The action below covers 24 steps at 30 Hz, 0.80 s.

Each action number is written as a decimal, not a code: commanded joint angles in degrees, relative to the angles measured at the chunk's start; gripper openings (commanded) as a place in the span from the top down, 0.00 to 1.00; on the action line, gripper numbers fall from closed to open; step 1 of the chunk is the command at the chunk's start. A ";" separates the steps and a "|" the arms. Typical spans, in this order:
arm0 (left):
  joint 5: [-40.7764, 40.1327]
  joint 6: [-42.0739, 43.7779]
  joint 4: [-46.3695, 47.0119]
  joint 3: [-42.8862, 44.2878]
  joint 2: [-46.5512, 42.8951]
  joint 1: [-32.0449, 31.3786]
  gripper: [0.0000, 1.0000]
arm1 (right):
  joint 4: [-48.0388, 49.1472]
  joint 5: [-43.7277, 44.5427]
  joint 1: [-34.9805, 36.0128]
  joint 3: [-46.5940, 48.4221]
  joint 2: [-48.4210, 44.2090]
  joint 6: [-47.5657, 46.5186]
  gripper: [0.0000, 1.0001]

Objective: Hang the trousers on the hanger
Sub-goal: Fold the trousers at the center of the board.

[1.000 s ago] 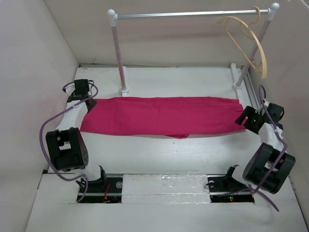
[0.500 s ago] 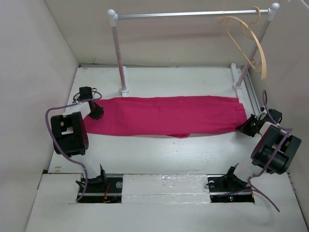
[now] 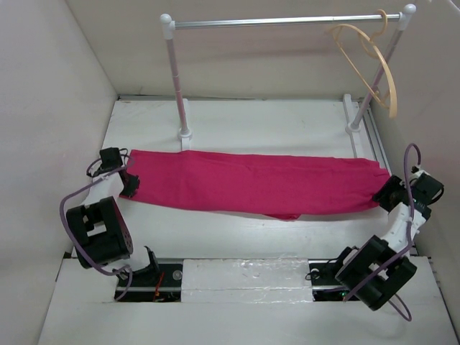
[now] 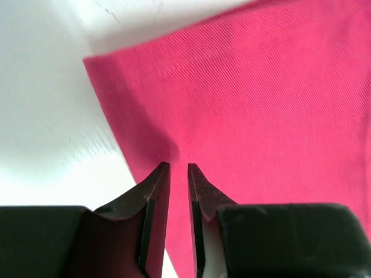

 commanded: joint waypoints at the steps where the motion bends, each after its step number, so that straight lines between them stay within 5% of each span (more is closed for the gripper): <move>1: -6.90 -0.43 -3.10 -0.01 -4.84 -2.76 0.85 | 0.61 0.16 -0.78 0.53 6.16 -2.42 0.40; 5: -2.88 -1.40 -4.78 3.50 -7.48 -3.90 0.84 | -1.69 -0.71 -2.63 5.19 11.12 -3.84 0.26; 8: -3.65 0.18 -4.08 7.81 -8.97 -11.91 0.82 | 1.38 -1.16 -3.68 3.61 10.95 -0.67 0.24; 17: -7.08 0.28 3.21 8.25 -10.39 -48.51 0.78 | 9.55 -0.97 -4.21 -3.93 11.30 6.35 0.23; 21: -4.98 -2.01 5.41 7.46 -3.62 -56.28 0.81 | 15.10 -4.49 -4.21 -5.35 16.66 9.87 0.24; 22: -4.89 -2.71 6.19 7.37 -2.74 -57.34 0.84 | 17.27 -5.19 -4.21 -5.61 18.23 10.05 0.28; 23: -4.71 -3.15 7.77 6.76 -1.08 -58.65 0.92 | 20.51 -9.47 -3.34 -6.22 18.86 9.96 0.62; 24: -4.71 -3.16 7.78 6.41 -1.06 -58.67 0.92 | 20.54 -9.51 -3.33 -6.23 18.86 9.96 0.62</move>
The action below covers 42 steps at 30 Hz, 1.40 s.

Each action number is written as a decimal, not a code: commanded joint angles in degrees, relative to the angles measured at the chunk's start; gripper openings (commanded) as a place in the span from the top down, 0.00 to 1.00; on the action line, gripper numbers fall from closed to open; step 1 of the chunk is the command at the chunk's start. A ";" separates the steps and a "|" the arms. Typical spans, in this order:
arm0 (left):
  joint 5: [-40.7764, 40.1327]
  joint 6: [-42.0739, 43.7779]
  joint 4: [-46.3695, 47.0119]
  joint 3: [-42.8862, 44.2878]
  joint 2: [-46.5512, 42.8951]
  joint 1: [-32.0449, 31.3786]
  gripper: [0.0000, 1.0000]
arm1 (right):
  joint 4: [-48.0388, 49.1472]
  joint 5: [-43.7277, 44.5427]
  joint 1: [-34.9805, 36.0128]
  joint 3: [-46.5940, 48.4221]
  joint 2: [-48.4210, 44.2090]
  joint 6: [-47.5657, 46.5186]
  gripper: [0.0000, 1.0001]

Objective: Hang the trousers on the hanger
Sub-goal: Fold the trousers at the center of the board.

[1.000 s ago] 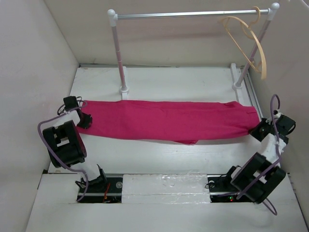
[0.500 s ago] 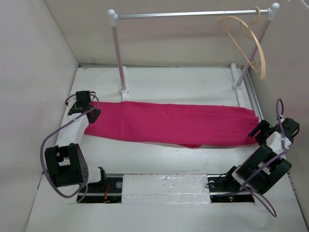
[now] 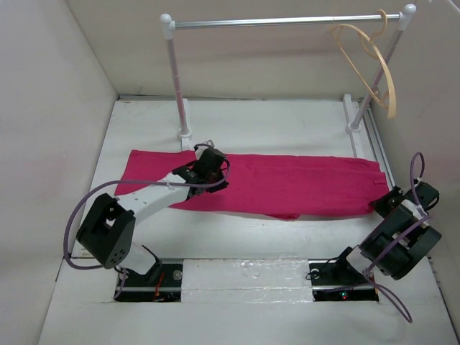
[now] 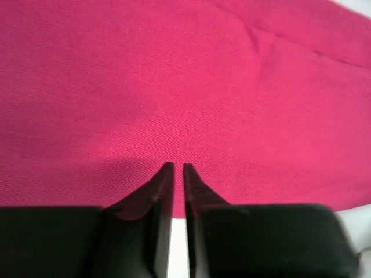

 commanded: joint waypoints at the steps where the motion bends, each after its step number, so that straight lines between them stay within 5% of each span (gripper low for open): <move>1: -0.45 -1.76 2.95 -1.07 1.51 -1.12 0.94 | 6.80 -5.79 1.21 -1.49 1.31 1.47 0.91; 2: -0.62 -1.76 3.56 -1.42 1.87 -1.12 0.96 | 5.49 -5.45 2.00 -1.23 0.61 0.85 0.99; 6: -2.46 -0.71 2.96 -3.00 3.19 -1.12 1.00 | 1.01 -5.18 8.41 -1.13 -11.91 -0.56 1.00; 13: -5.72 1.75 2.17 -7.22 3.62 -1.12 1.00 | -7.43 5.26 33.80 1.23 -37.77 7.51 1.00; 21: -4.32 1.93 2.25 -11.61 3.98 -1.12 1.00 | -13.24 17.73 61.98 16.86 -33.78 9.45 1.00; 25: -4.66 2.20 1.73 -12.50 2.76 -2.34 1.00 | -16.22 27.76 73.19 34.48 -25.61 7.18 1.00; 30: -6.42 -0.08 1.37 -10.39 1.26 -9.29 1.00 | -21.50 29.55 72.15 48.07 -17.95 2.95 1.00; 36: -9.14 -4.39 -1.26 -3.81 8.80 -20.43 1.00 | -20.97 15.68 59.06 55.10 -16.36 -1.00 1.00; 42: -5.99 -5.53 0.84 1.73 11.98 -23.09 1.00 | -24.93 8.91 48.19 58.36 -16.09 -4.87 1.00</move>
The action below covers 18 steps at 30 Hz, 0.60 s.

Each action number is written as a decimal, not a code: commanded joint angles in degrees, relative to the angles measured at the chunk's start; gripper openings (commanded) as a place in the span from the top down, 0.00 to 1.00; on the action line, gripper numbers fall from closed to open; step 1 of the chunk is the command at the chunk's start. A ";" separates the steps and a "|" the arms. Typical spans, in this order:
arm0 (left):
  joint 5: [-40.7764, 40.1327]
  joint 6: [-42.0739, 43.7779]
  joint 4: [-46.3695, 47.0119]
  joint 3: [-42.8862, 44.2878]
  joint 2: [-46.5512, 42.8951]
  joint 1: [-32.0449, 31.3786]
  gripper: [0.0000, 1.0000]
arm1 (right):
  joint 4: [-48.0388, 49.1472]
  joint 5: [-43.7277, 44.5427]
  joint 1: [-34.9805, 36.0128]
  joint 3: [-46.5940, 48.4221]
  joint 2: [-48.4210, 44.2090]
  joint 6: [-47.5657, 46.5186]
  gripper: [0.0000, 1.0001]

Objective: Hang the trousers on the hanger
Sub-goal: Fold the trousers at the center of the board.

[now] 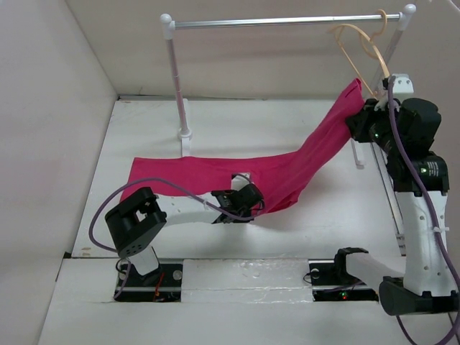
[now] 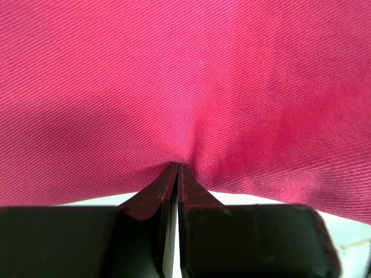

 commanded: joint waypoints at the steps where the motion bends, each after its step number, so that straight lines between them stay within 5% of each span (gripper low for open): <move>1: 1.64 -2.19 -1.23 4.53 -0.13 -1.45 1.00 | 0.91 -9.66 -9.79 5.38 -1.21 -5.26 1.00; 9: -1.96 -2.20 0.86 7.10 -6.28 -2.51 1.00 | -1.74 -17.24 -13.52 5.57 -0.33 -10.02 1.00; 18: 3.93 -3.60 6.13 15.53 10.76 -3.38 1.00 | -0.51 -19.00 -9.40 7.24 0.81 -10.37 1.00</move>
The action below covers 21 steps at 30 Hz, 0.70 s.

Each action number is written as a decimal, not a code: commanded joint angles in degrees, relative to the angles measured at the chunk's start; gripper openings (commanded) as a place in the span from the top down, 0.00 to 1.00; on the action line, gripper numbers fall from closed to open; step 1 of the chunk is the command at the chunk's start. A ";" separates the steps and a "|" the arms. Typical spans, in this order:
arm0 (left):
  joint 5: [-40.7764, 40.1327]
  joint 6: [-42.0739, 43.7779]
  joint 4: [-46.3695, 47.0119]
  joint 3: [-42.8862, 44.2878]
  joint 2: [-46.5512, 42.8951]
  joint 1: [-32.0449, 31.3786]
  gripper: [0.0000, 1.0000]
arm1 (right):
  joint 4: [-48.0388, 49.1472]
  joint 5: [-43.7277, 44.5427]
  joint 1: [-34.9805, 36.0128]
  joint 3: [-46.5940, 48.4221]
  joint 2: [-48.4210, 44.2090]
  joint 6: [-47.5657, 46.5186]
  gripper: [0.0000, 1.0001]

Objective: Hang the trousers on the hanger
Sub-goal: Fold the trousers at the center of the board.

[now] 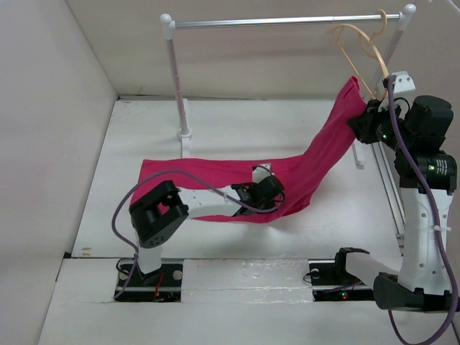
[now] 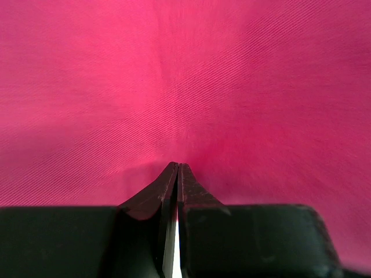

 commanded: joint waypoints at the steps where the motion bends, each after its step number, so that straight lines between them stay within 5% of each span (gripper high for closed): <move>1: 3.27 -0.19 4.41 1.52 3.14 -1.20 1.00 | 6.50 -2.55 2.63 3.69 -0.02 -0.28 1.00; 6: 5.30 -2.03 0.66 2.68 6.31 -2.44 1.00 | 8.44 0.26 10.08 7.12 2.79 0.70 1.00; 11: -1.87 -0.81 -1.36 -0.05 -2.90 -2.44 1.00 | 9.94 4.04 19.40 9.67 5.95 0.96 1.00; 14: -10.13 1.12 -7.77 -1.11 -15.01 -0.08 1.00 | 11.52 7.37 26.17 9.76 8.06 1.22 1.00; 15: -13.13 2.09 -11.00 -2.16 -25.75 2.55 1.00 | 12.57 8.95 29.67 10.11 9.29 1.75 1.00; 16: -13.16 2.53 -12.51 -2.17 -25.86 2.57 1.00 | 13.10 8.97 29.70 10.11 9.99 1.75 1.00; 21: -22.63 4.99 -20.43 1.33 -48.75 17.38 1.00 | 16.79 13.96 44.27 14.58 17.19 3.15 1.00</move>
